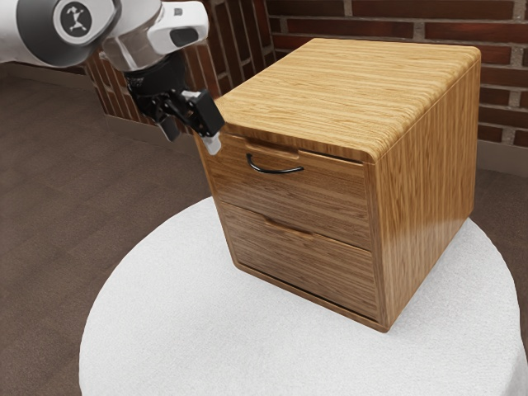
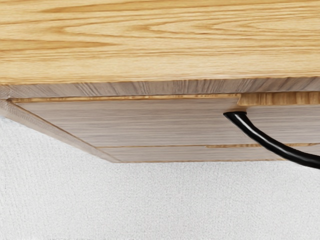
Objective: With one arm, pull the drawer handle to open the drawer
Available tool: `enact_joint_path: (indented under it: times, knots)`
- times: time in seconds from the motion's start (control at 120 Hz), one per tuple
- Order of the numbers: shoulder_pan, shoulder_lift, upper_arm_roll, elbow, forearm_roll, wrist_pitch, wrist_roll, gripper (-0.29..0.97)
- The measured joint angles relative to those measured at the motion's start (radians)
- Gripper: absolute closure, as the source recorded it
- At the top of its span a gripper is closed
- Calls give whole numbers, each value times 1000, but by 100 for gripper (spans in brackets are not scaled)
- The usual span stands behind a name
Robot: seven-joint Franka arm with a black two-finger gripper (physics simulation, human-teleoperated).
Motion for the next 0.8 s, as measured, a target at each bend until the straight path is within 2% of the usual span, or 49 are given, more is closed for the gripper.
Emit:
enact_joint_path:
  times: [0.225, 0.367, 0.492, 0.567, 0.708, 0.8]
  knots:
    - [102, 0, 1, 4, 0, 0, 30, 2]
    - [176, -34, -2, 155, -8, -53, 28, 2]
    - [280, -60, -86, 189, -14, -135, -88, 2]
    - [249, -63, -137, 192, -16, -180, -231, 2]
    - [73, -69, -173, 191, -16, -232, -513, 2]
    - [46, -69, -182, 188, -18, -252, -663, 2]
